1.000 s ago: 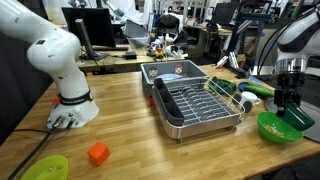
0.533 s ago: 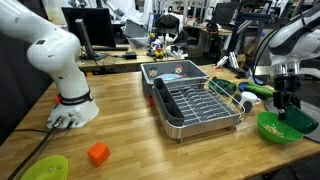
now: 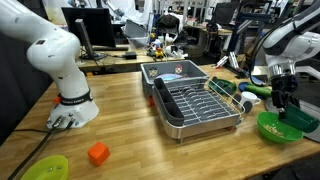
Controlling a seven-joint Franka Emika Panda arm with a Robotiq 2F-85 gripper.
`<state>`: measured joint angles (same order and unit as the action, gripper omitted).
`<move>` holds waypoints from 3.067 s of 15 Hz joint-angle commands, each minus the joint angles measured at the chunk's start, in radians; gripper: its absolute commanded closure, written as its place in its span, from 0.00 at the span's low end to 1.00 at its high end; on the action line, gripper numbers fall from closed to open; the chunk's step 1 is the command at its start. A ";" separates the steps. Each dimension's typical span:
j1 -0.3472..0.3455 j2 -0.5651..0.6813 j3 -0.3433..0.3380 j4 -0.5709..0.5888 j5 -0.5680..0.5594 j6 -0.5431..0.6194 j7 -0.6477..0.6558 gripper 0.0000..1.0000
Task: Pour the contents of the green cup into the green bowl
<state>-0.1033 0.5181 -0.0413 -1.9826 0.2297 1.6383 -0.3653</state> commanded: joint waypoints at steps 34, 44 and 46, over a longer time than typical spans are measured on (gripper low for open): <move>-0.038 0.145 0.003 0.192 -0.006 -0.373 0.110 0.48; -0.040 0.172 0.009 0.224 -0.001 -0.446 0.104 0.48; -0.040 0.180 0.010 0.231 0.000 -0.454 0.103 0.48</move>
<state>-0.1262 0.6735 -0.0449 -1.7873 0.2250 1.2246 -0.2685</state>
